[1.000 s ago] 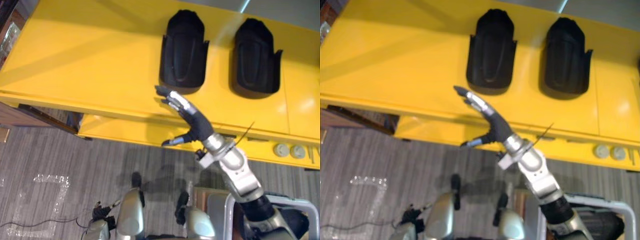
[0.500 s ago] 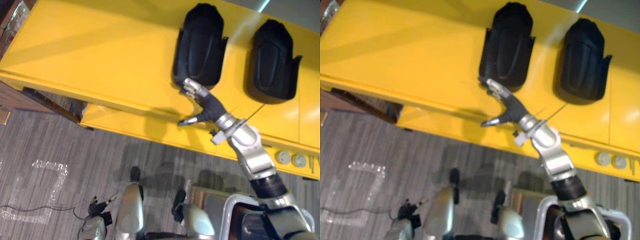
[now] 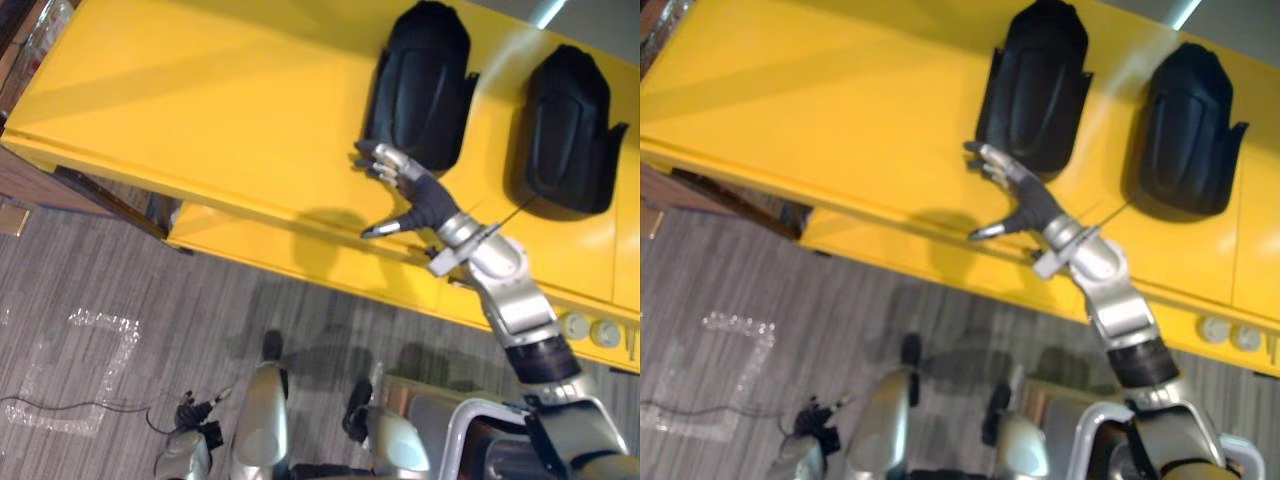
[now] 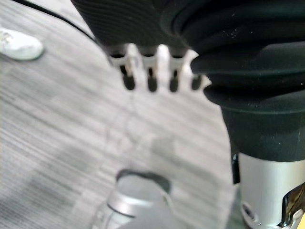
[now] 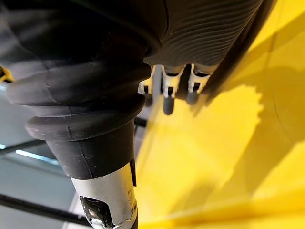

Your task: Walk over and take plastic housings, then place them on the shelf

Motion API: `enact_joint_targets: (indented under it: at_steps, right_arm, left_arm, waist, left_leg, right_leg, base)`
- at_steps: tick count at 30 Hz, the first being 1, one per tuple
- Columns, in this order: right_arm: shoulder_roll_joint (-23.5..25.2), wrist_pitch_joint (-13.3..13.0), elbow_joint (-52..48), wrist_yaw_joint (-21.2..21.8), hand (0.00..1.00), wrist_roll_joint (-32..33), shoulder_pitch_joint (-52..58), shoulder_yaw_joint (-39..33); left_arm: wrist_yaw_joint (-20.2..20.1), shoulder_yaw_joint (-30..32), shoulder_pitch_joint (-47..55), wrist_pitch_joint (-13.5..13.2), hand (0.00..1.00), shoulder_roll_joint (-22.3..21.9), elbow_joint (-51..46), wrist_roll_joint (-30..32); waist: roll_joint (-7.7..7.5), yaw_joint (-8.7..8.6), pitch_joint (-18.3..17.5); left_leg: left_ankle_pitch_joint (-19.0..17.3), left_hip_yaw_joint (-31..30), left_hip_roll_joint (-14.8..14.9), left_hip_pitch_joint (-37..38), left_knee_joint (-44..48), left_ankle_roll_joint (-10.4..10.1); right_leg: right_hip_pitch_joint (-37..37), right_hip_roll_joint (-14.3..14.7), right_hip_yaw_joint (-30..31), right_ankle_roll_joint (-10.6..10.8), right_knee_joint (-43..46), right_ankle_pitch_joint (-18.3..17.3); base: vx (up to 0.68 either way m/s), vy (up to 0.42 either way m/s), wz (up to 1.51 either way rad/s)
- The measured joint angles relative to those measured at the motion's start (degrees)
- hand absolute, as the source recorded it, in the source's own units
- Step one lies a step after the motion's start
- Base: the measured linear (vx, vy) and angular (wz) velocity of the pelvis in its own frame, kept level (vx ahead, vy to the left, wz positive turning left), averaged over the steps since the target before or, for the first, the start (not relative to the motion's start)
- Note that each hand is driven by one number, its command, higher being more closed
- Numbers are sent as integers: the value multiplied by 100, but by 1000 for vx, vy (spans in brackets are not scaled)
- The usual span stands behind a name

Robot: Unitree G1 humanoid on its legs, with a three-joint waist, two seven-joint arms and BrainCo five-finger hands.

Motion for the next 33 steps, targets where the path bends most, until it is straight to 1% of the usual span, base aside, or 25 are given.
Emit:
enact_joint_targets:
  at_steps: [2,5,6,8,9,11,12,14,15,17,18,19,20,21,22,24,25,26,27,28,29,30,31,33]
  right_arm:
    - [-15,-3,0,-76,0,1,0,-3]
    - [-15,-23,0,-54,0,7,-1,-7]
    - [-16,-32,0,-24,0,24,-1,-11]
    - [-17,-103,-2,206,0,163,0,-26]
    - [-18,-117,-7,309,0,278,0,-27]
    - [-17,-148,-88,781,0,775,8,-4]
    - [-19,-147,-178,902,0,907,18,2]
    - [-18,-150,-729,1243,0,1396,33,69]
    - [-15,-149,-1061,1363,0,1647,43,108]
    - [41,-198,-1443,1347,0,1958,46,107]
    - [93,-230,-1507,1283,0,2059,55,64]
    - [214,-304,-1600,1084,0,2173,63,-43]
    - [439,-448,-1705,774,0,2301,56,-258]
    - [709,-593,-1808,419,0,2291,67,-529]
    - [835,-671,-1841,244,0,2261,74,-658]
    - [1147,-833,-1912,-475,0,1884,159,-1020]
    - [1181,-860,-1923,-637,0,1752,224,-1088]
    - [1225,-877,-1923,-899,0,1539,345,-1150]
    - [1240,-877,-1924,-1004,0,1436,413,-1171]
    - [1261,-868,-1923,-1284,0,1135,558,-1206]
    - [1263,-855,-1921,-1492,0,944,698,-1209]
    - [1269,-822,-1916,-1571,0,902,745,-1208]
    - [1272,-721,-1903,-1712,0,897,834,-1212]
    - [1275,-658,-1723,-1931,0,829,912,-1240]
  left_arm:
    - [2,1,0,0,0,0,-4,0]
    - [2,5,0,8,0,0,-15,-2]
    - [2,6,0,8,0,0,-18,-3]
    - [1,25,0,12,0,0,-27,-40]
    - [1,35,0,18,0,0,-28,-55]
    - [-8,143,1,64,0,-1,-33,-121]
    - [-9,186,1,78,0,4,-33,-121]
    - [-9,259,5,116,0,28,-26,-119]
    - [-17,260,19,116,0,45,-11,-119]
    - [-39,256,53,113,0,38,14,-114]
    - [-40,257,60,107,0,39,15,-111]
    - [-42,256,65,87,0,40,15,-110]
    - [-44,253,64,33,0,28,16,-111]
    - [-40,254,65,-23,0,-18,37,-114]
    - [-41,245,66,-27,0,-51,38,-114]
    - [-36,218,77,-56,0,-239,49,-117]
    - [-33,185,74,-66,0,-291,50,-119]
    - [-33,108,74,-77,0,-363,59,-120]
    - [-30,93,70,-87,0,-400,61,-124]
    - [-14,51,52,-110,0,-435,79,-137]
    - [6,-105,49,-120,0,-422,94,-156]
    - [9,-139,49,-122,0,-421,99,-162]
    - [12,-226,49,-123,0,-421,107,-164]
    - [17,-327,48,-129,0,-414,138,-174]
  waist:
    - [0,4,0]
    - [1,7,1]
    - [1,7,1]
    - [2,11,1]
    - [2,14,1]
    - [3,9,1]
    - [3,9,1]
    - [4,8,2]
    - [4,19,2]
    - [8,-9,2]
    - [18,-43,0]
    - [30,-49,-8]
    - [46,-48,-14]
    - [84,-74,-13]
    - [109,-92,-18]
    - [240,-240,-48]
    - [278,-282,-63]
    - [352,-369,-100]
    - [389,-393,-118]
    - [459,-449,-151]
    - [518,-449,-182]
    - [535,-451,-190]
    - [573,-490,-209]
    - [600,-542,-224]
  left_leg:
    - [-19,1,-1,-1,18,9]
    - [-58,2,8,-6,106,-7]
    - [-63,1,10,-5,117,-6]
    - [-94,4,13,-11,171,9]
    - [-110,5,15,-11,185,3]
    - [-177,21,28,22,204,12]
    - [-210,27,40,37,211,30]
    - [-277,93,96,27,292,36]
    - [-317,139,132,43,358,10]
    - [-337,321,146,215,408,-2]
    - [-337,428,164,271,413,-1]
    - [-337,590,198,336,405,-1]
    - [-339,693,219,380,401,2]
    - [-339,742,222,397,401,2]
    - [-339,777,228,397,399,2]
    - [-343,896,243,399,397,9]
    - [-346,927,245,400,397,15]
    - [-345,990,256,402,387,17]
    - [-343,1020,262,403,381,19]
    - [-341,1072,287,417,372,21]
    - [-338,1163,329,461,347,22]
    - [-325,1198,333,496,318,27]
    - [-272,1237,326,554,223,34]
    - [-142,1261,298,659,8,18]
  right_leg:
    - [0,-5,1,-3,16,-1]
    - [2,-6,4,-17,59,-10]
    - [3,-6,4,-17,66,-11]
    - [20,-5,5,-17,68,-11]
    - [29,-4,5,-17,68,-11]
    - [108,-9,7,-17,64,-10]
    - [125,-9,13,-18,64,-10]
    - [129,-4,38,-15,62,-8]
    - [145,5,67,-11,63,-5]
    - [274,-24,160,9,62,6]
    - [325,-37,170,9,59,6]
    - [363,-54,191,11,67,8]
    - [366,-70,200,21,66,13]
    - [343,-83,208,30,63,19]
    - [321,-91,220,40,63,24]
    - [288,-100,324,154,-44,91]
    - [274,-106,344,168,-62,99]
    - [227,-116,378,184,-72,108]
    - [203,-119,405,188,-72,110]
    - [171,-111,487,199,-72,116]
    - [137,-98,548,211,-71,123]
    - [127,-96,587,226,-71,131]
    - [119,-96,635,233,-72,136]
    - [115,-107,637,234,-71,136]
  base:
    - [0,0,0]
    - [0,0,0]
    - [0,0,0]
    - [0,0,0]
    - [0,0,0]
    - [0,0,0]
    - [0,0,0]
    - [13,6,-10]
    - [15,11,-16]
    - [32,26,-13]
    - [40,33,-4]
    - [21,32,-6]
    - [3,22,-16]
    - [-15,16,-21]
    - [-20,3,-25]
    - [-38,18,-26]
    - [-58,26,-25]
    - [-50,19,-23]
    - [-46,5,-28]
    - [-39,-12,-34]
    - [-34,-21,-36]
    - [-32,-39,-33]
    - [-27,-53,-18]
    - [-29,-61,-6]
